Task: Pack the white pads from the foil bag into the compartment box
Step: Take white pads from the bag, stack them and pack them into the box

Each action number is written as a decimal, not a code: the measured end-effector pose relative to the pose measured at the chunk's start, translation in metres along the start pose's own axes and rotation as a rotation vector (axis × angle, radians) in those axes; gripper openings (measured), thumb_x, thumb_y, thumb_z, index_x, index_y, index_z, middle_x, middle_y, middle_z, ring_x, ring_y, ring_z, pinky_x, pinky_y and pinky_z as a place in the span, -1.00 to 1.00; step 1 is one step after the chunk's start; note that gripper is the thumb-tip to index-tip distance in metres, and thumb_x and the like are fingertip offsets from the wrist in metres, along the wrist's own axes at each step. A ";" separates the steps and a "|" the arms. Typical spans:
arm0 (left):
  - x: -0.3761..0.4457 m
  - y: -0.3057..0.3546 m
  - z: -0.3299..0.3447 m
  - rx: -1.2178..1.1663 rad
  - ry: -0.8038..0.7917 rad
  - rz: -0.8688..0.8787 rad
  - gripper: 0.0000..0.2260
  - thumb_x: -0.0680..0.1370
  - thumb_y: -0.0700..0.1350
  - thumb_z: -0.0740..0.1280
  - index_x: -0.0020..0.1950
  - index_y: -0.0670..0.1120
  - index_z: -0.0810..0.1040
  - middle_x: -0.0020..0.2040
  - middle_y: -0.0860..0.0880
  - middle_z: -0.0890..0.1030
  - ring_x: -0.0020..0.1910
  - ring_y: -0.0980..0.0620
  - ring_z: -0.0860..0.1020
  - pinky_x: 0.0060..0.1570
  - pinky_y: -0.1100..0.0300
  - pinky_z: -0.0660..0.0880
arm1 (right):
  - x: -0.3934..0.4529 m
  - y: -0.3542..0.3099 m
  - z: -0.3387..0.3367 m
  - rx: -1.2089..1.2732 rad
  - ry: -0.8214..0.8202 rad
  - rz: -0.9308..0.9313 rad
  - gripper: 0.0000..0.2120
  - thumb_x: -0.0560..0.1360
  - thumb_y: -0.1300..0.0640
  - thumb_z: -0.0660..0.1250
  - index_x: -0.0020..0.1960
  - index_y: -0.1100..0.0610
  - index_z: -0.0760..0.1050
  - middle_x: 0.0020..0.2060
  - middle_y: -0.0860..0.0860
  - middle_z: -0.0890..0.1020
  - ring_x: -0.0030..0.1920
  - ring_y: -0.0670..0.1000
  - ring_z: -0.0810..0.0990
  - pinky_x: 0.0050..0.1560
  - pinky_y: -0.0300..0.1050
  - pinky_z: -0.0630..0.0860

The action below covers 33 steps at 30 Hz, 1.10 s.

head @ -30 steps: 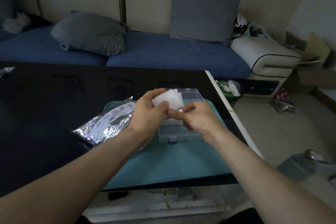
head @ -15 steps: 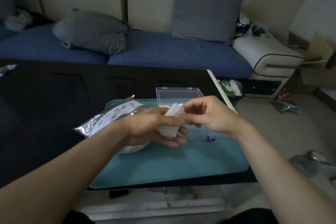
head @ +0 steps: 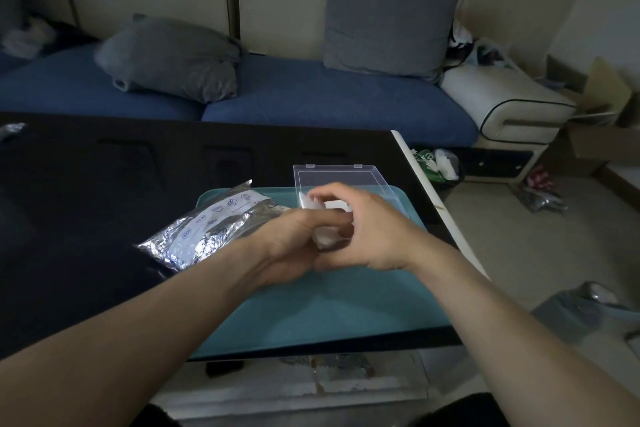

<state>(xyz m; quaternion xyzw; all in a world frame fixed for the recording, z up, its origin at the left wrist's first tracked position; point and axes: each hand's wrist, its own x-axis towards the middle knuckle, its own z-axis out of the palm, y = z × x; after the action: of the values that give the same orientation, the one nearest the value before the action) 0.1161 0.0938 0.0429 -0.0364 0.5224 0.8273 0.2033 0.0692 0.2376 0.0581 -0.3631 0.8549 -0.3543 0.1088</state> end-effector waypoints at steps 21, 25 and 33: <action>-0.007 0.006 -0.007 -0.014 -0.008 0.049 -0.73 0.42 -0.24 0.45 0.11 -0.17 0.56 -0.04 -0.15 0.62 -0.12 -0.04 0.64 -0.09 0.07 0.56 | 0.006 -0.007 0.008 -0.050 0.105 -0.062 -0.39 0.16 0.08 0.71 0.15 -0.04 0.56 0.05 -0.11 0.56 0.02 -0.11 0.59 0.05 -0.17 0.55; -0.003 0.008 -0.010 -0.105 0.109 0.035 -0.86 0.42 -0.21 0.44 -0.07 -0.16 0.54 -0.25 -0.08 0.52 -0.31 0.00 0.55 -0.25 0.14 0.55 | 0.005 -0.004 0.004 -0.105 0.070 -0.017 -0.33 0.15 -0.01 0.71 0.20 -0.05 0.53 0.11 -0.12 0.53 0.10 -0.11 0.55 0.14 -0.18 0.50; -0.004 0.005 -0.009 -0.034 0.071 0.084 -0.67 0.36 -0.28 0.43 0.11 -0.23 0.53 -0.10 -0.19 0.61 -0.21 -0.04 0.62 -0.21 0.07 0.58 | 0.007 -0.002 0.008 -0.039 0.096 -0.041 -0.37 0.12 -0.07 0.72 0.10 -0.18 0.52 0.13 -0.17 0.50 0.10 -0.21 0.55 0.13 -0.26 0.51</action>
<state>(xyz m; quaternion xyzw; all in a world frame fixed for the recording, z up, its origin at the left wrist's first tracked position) 0.1162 0.0827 0.0441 -0.0475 0.5161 0.8421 0.1491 0.0689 0.2279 0.0538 -0.3651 0.8583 -0.3567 0.0531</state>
